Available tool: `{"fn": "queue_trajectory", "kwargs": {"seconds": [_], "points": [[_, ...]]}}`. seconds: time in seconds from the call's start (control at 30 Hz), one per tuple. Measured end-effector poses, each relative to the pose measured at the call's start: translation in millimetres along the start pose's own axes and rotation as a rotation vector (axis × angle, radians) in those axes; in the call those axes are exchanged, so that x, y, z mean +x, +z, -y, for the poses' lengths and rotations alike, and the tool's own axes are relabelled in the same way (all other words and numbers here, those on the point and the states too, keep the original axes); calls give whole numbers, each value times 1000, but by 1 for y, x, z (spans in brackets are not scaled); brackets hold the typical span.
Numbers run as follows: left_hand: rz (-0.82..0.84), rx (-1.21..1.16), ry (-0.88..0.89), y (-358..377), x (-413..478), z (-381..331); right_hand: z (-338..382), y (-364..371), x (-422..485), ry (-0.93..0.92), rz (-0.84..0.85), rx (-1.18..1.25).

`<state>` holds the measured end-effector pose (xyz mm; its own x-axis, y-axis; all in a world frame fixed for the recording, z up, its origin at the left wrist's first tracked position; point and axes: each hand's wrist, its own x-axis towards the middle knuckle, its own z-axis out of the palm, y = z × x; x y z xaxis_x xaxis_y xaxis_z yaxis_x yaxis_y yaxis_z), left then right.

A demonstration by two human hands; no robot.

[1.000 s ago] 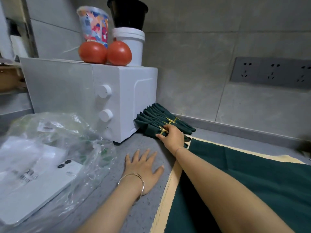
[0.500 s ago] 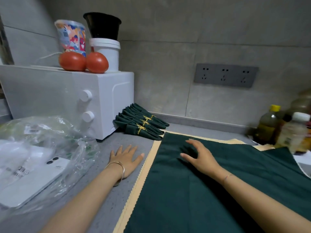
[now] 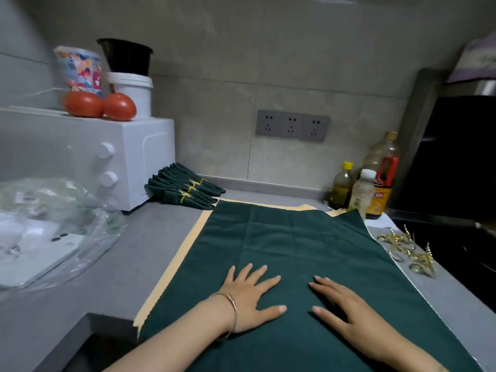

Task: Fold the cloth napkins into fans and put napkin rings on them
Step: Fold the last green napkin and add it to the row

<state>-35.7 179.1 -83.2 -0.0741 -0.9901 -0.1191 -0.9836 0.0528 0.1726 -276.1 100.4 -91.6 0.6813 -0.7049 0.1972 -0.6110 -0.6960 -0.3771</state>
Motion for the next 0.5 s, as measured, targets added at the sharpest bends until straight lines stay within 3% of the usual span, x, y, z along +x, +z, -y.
{"fn": "queue_trajectory", "kwargs": {"seconds": [0.37,0.5], "points": [[14,101,156,16,-36,-50,7,-13,-82,-143,115,-310],[-12,93,176,17,-40,-50,10,-11,-87,-133,97,-256]]}}
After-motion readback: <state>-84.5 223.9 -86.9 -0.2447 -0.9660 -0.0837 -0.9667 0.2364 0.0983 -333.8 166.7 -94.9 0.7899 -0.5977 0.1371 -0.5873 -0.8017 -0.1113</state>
